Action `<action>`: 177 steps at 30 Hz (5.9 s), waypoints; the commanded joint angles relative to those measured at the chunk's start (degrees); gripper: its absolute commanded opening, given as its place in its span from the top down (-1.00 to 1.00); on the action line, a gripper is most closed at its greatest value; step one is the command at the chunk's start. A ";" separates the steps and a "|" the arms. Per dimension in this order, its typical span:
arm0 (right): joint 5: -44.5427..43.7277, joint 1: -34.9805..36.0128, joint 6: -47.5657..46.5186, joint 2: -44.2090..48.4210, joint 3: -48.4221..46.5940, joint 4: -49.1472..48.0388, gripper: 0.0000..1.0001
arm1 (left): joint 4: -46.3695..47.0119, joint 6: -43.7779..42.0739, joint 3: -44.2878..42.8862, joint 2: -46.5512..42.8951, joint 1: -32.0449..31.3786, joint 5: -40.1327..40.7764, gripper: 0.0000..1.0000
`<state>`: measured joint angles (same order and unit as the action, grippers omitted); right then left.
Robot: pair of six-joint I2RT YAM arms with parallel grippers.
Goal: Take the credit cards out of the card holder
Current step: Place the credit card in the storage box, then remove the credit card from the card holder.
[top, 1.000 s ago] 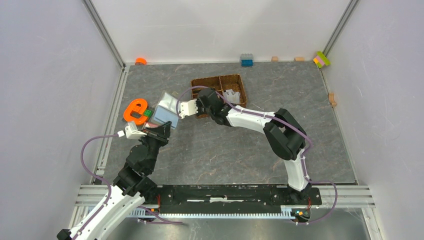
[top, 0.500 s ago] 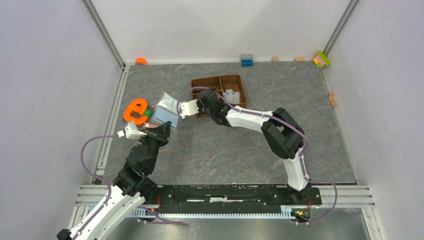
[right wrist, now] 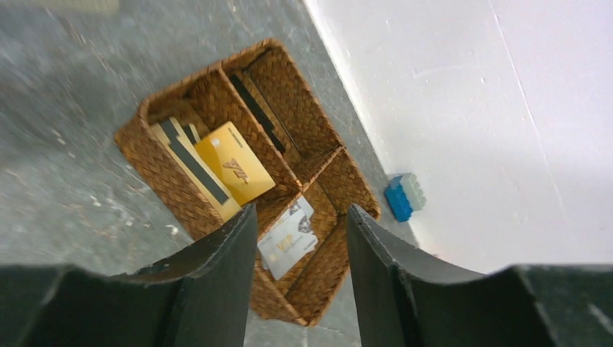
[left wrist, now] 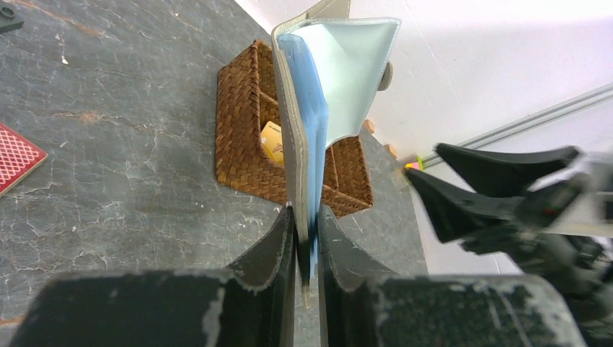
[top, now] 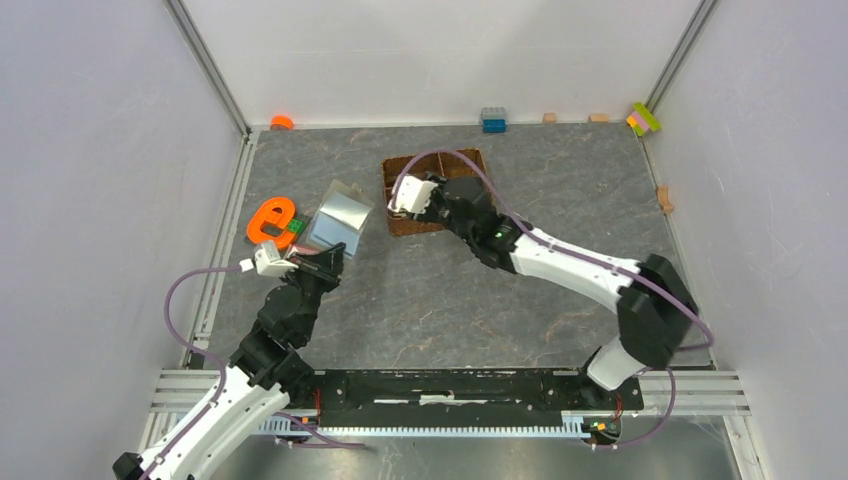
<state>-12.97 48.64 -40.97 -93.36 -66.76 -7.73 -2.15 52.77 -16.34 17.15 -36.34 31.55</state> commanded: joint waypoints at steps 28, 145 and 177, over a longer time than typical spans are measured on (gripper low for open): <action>-6.21 -0.21 54.99 30.21 33.15 -4.06 -0.96 | 23.43 -7.61 -16.61 53.02 -0.67 -35.93 0.95; 34.81 -14.10 68.87 8.41 39.59 -25.93 -0.53 | 14.84 -9.70 -30.80 76.97 0.81 -61.58 0.96; 31.65 -14.48 68.82 1.81 35.12 -18.45 -0.09 | 12.93 -10.17 -31.83 78.87 1.09 -61.08 0.95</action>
<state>20.88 34.44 28.69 -89.41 -29.63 -28.91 8.80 41.74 -46.17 96.40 -35.18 -27.59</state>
